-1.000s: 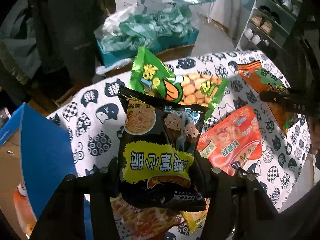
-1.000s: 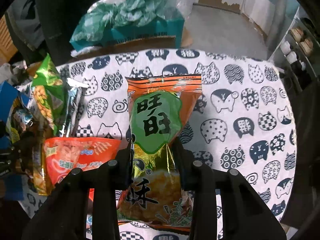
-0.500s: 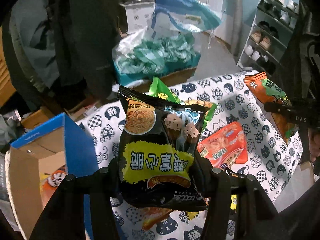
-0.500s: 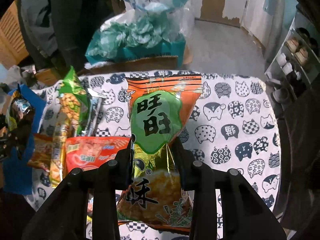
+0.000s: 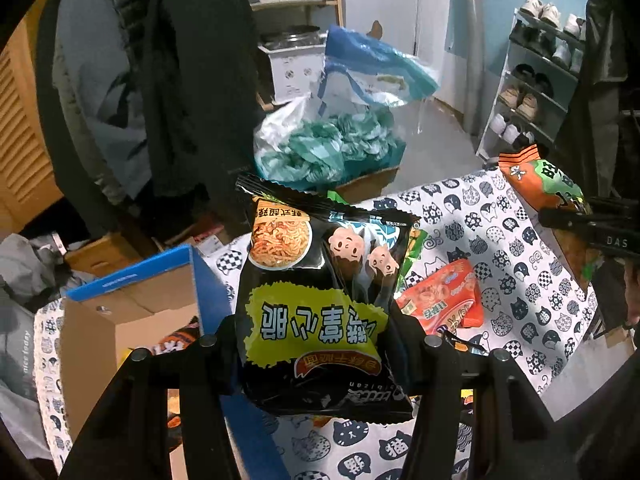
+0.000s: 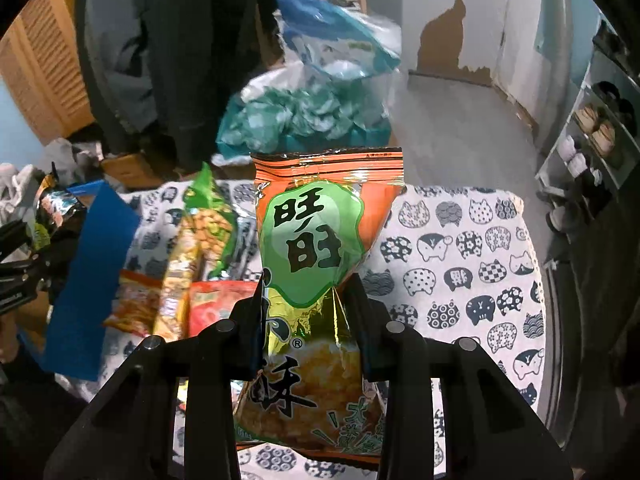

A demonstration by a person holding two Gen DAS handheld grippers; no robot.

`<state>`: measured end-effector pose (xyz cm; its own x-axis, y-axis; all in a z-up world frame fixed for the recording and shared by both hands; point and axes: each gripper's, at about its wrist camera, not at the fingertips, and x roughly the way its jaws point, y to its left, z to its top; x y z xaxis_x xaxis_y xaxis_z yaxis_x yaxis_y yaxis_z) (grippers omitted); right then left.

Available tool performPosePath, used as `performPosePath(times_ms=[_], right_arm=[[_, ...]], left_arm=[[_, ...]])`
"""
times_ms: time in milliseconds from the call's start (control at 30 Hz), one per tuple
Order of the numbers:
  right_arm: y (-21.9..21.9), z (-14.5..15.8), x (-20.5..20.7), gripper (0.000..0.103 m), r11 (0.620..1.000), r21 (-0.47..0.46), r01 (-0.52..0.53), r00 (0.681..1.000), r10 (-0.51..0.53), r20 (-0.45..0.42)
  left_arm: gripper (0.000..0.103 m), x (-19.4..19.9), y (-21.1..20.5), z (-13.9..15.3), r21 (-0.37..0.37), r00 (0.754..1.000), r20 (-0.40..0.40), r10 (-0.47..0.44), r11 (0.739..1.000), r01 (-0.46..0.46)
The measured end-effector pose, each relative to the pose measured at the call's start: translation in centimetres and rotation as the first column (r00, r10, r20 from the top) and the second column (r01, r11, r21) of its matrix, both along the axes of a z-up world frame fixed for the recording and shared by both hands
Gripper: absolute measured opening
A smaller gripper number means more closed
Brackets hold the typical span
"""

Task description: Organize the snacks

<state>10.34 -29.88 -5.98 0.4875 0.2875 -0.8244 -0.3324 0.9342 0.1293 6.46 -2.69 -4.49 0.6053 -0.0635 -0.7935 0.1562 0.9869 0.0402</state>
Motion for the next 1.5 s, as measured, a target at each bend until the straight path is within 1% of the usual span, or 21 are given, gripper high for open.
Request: performPosePath(times_ms=[167, 467, 633, 700, 1133, 1433, 1500], right_arm=[[0.8, 1.4, -0.9, 0.034, 1.0, 0.009, -0.026, 0.999, 0.026, 0.027], [2.8, 3.1, -1.6, 0.034, 0.998, 0.021, -0.065, 0.997, 0.064, 0.052], [4.6, 3.7, -1.7, 0.034, 0.995, 0.025, -0.098, 0.993, 0.096, 0.063], [5.5, 3.9, -1.7, 0.034, 0.993, 0.025, -0.113, 0.992, 0.111, 0.065], [13.8, 4.9, -2.1, 0.034, 0.969, 0.026, -0.244, 0.968, 0.242, 0.067], [20.4, 5.4, -2.4, 0.034, 0.939, 0.031, -0.342, 0.939, 0.339, 0.063], [21.8, 5.4, -2.5, 0.034, 0.932, 0.031, -0.36, 0.932, 0.358, 0.061]], left_arm=[[0.057, -0.9, 0.8, 1.3, -0.014, 1.0, 0.018, 0.01, 1.0, -0.01], [0.057, -2.6, 2.3, 3.0, -0.003, 0.998, 0.056, 0.033, 0.999, -0.032], [0.057, -3.5, 4.1, 3.6, 0.009, 0.995, 0.074, 0.062, 0.998, -0.063], [0.057, -3.9, 5.2, 3.7, 0.001, 0.994, 0.074, 0.082, 0.997, -0.083], [0.057, -6.2, 11.8, 3.5, -0.012, 0.977, 0.072, 0.2, 0.98, -0.2], [0.057, -7.8, 16.6, 2.5, -0.01, 0.953, 0.059, 0.296, 0.955, -0.296], [0.057, -8.1, 17.7, 2.2, -0.018, 0.947, 0.049, 0.317, 0.948, -0.317]])
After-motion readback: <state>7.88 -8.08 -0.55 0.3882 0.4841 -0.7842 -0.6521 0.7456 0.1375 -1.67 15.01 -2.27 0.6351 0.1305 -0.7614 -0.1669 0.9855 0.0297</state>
